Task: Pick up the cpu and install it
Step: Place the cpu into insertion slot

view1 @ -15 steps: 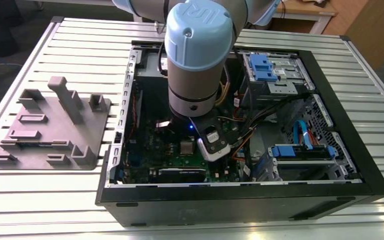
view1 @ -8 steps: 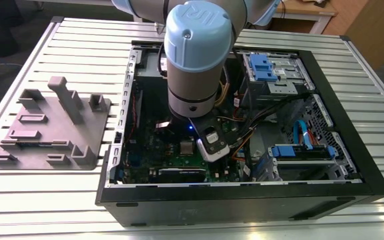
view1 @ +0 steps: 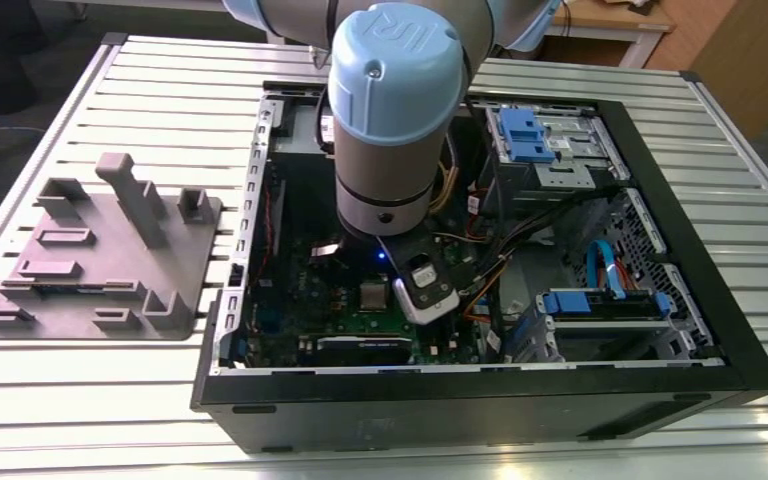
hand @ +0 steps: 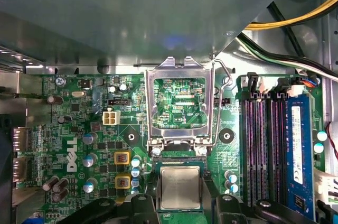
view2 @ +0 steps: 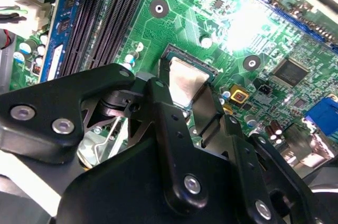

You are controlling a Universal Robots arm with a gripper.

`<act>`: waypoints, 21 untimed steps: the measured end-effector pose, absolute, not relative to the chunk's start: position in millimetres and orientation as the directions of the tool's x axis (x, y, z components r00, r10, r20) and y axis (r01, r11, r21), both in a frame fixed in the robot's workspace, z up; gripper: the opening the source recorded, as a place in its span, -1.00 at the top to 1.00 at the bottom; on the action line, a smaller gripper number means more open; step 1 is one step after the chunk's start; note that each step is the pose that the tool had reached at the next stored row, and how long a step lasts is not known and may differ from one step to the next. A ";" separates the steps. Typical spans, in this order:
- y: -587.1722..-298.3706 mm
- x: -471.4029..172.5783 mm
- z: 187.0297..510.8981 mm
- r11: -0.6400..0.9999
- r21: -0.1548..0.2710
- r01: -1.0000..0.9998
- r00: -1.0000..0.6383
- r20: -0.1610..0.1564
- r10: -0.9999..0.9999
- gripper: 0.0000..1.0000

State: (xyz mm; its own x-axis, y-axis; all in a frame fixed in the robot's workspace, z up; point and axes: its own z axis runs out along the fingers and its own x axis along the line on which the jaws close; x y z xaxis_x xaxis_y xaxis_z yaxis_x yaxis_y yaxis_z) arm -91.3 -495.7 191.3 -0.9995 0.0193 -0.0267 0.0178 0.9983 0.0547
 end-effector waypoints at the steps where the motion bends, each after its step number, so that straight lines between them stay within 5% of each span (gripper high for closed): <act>1: -495.7 -91.3 191.2 0.998 0.055 0.018 -0.999 -0.027 0.019 0.11; 5: -495.8 -91.4 191.3 0.998 0.054 0.018 -0.999 -0.027 0.019 0.23; 21: -495.7 -91.3 194.4 0.998 0.055 0.023 -0.999 -0.027 0.025 0.23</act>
State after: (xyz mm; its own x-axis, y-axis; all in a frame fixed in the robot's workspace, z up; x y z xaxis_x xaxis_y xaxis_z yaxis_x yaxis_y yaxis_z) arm -91.3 -495.7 194.4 -0.9993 0.0248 -0.0268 0.0233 0.9982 0.0554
